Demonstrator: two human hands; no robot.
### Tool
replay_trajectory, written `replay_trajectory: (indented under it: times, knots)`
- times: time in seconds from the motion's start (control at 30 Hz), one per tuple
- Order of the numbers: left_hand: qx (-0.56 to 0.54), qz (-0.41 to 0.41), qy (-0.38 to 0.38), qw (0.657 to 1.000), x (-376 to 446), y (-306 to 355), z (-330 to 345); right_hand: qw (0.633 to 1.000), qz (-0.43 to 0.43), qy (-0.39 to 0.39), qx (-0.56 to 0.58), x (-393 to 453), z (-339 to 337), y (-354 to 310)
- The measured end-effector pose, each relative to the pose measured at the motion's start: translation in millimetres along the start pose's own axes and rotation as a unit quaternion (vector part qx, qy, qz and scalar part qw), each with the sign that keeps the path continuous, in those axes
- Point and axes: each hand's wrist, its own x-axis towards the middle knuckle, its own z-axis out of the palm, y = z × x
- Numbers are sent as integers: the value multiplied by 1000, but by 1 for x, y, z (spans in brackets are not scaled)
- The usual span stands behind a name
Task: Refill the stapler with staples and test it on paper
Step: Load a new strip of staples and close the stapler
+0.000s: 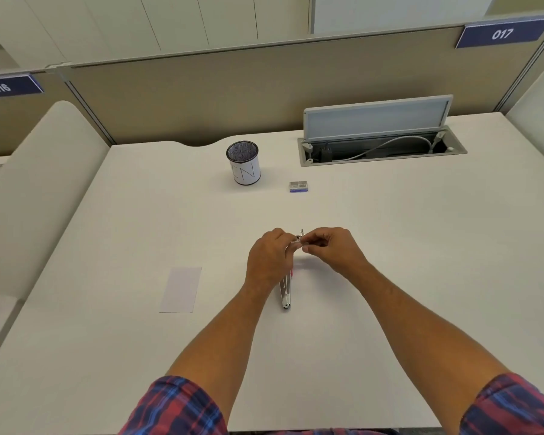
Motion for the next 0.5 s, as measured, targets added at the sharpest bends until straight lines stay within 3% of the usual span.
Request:
replay_trajectory:
  times: [0.1,0.23,0.33,0.5]
  knots:
    - [10,18,-10,1000,9,-3,-2,998,23,50,5,-3,-3,3]
    - [92,70,-126,985,20,-5,1,993,57,105,6,-3,-7,8]
    - [142,87,-176,970,24,-8,6,990,87,114,1,-2,-11,10]
    - [188,82,-198,959,35,-2,7,990,103,92,-20,0,-14,16]
